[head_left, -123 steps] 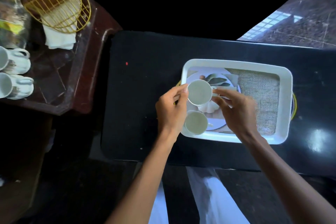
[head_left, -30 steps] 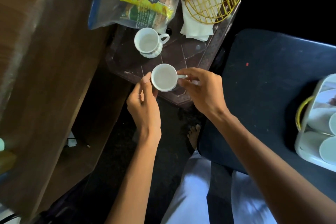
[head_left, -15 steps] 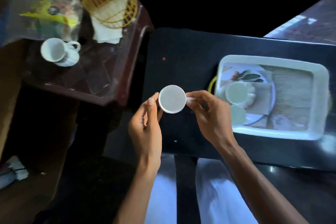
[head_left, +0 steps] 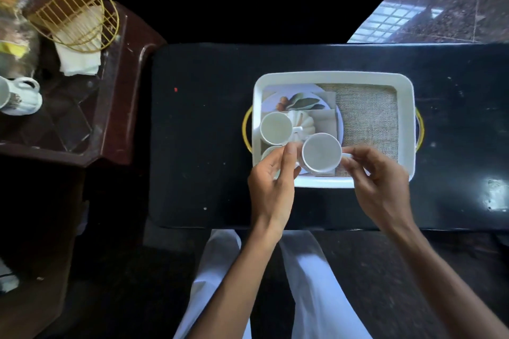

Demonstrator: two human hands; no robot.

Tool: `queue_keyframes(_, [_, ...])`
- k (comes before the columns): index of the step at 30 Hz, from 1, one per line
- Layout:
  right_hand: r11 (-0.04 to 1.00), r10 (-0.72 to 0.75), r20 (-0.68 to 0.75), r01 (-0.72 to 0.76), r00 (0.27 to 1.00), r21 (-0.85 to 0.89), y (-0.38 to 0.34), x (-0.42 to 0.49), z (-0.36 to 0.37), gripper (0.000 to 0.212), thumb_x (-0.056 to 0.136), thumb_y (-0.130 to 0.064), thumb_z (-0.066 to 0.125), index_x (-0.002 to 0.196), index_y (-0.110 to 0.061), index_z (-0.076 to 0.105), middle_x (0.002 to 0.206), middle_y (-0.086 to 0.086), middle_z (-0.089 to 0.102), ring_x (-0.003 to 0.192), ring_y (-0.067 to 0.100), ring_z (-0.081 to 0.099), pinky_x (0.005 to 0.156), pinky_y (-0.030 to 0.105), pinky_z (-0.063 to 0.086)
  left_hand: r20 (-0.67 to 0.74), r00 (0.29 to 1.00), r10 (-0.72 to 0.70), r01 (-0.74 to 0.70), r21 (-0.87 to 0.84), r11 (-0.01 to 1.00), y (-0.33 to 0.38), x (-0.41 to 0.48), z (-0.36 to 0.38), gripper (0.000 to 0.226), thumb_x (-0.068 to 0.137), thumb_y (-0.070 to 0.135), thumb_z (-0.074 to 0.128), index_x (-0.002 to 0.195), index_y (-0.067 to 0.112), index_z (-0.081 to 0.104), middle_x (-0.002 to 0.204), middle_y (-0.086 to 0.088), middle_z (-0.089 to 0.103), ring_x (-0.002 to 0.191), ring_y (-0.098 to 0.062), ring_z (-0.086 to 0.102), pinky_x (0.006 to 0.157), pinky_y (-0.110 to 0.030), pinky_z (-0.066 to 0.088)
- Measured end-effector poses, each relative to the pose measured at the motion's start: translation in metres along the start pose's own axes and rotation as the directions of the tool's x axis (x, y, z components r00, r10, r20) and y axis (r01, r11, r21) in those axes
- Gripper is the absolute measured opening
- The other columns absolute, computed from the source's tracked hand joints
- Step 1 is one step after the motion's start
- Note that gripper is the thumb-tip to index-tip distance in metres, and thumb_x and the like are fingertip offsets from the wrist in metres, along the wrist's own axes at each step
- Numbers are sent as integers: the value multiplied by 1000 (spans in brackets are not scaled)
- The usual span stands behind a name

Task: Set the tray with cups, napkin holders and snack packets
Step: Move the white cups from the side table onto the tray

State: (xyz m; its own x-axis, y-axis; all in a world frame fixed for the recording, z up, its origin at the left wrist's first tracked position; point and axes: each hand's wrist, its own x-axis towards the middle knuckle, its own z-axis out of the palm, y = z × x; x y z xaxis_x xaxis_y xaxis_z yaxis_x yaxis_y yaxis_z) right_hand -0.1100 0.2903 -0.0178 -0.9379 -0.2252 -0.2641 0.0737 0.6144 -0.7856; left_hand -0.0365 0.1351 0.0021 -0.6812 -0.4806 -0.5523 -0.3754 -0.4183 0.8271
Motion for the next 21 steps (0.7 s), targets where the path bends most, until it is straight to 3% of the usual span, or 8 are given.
queue_keyframes(5, [997, 43, -39, -40, 998, 72, 33, 6, -6, 15, 91, -8, 68, 96, -22, 71, 90, -20, 71, 83, -16, 64, 67, 1, 43, -80, 995, -53, 50, -38, 998, -7, 11, 15, 27, 102, 31, 58, 109, 13, 76, 107, 0, 80, 106, -10, 74, 87, -29, 62])
queue_keyframes(13, [998, 20, -20, -18, 1000, 56, 68, 13, 6, 14, 91, -7, 69, 97, -20, 72, 90, -22, 69, 87, -18, 63, 69, 0, 43, -193, 981, -30, 19, -56, 998, -13, 14, -10, 38, 103, 37, 54, 112, 5, 72, 106, -4, 80, 107, -16, 74, 89, -34, 62])
queue_keyframes(21, [999, -5, 2, 4, 1000, 43, 85, 13, 19, 13, 91, -8, 69, 99, -16, 72, 95, -6, 73, 89, -1, 68, 78, 5, 48, -227, 973, -45, 27, -79, 996, -21, 10, -26, 34, 104, 35, 53, 112, 9, 72, 109, -6, 79, 109, -17, 74, 90, -34, 62])
